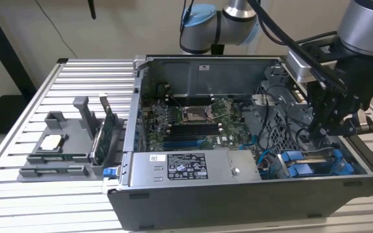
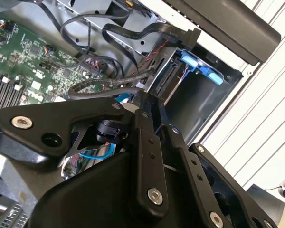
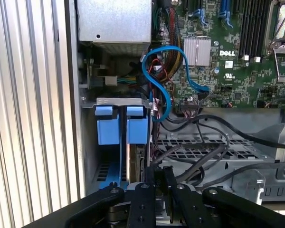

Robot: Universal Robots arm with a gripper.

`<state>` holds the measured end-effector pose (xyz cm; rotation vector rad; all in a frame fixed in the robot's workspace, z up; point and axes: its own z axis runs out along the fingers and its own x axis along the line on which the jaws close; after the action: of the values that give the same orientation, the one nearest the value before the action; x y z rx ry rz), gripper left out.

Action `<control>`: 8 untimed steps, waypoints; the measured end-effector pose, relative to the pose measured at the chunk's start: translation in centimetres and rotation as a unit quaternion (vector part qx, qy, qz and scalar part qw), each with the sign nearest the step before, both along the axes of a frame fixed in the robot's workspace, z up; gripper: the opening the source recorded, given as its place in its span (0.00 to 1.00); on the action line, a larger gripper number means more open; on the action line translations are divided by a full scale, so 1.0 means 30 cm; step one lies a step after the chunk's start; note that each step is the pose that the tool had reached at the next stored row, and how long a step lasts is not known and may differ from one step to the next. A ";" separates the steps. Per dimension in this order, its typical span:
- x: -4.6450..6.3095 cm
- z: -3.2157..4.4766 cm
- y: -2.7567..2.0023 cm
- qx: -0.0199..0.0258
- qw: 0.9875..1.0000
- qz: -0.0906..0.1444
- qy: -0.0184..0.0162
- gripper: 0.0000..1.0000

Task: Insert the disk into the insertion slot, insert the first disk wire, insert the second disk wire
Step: 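Insert the first disk wire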

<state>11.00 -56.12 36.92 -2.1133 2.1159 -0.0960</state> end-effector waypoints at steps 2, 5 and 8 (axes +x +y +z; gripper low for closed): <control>0.001 -0.002 0.000 0.000 1.000 0.000 0.000 0.19; 0.003 -0.005 0.000 0.000 1.000 0.000 0.000 0.19; 0.005 -0.008 0.000 0.000 1.000 0.000 0.000 0.19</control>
<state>11.14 -56.12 36.69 -2.1133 2.1159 -0.0958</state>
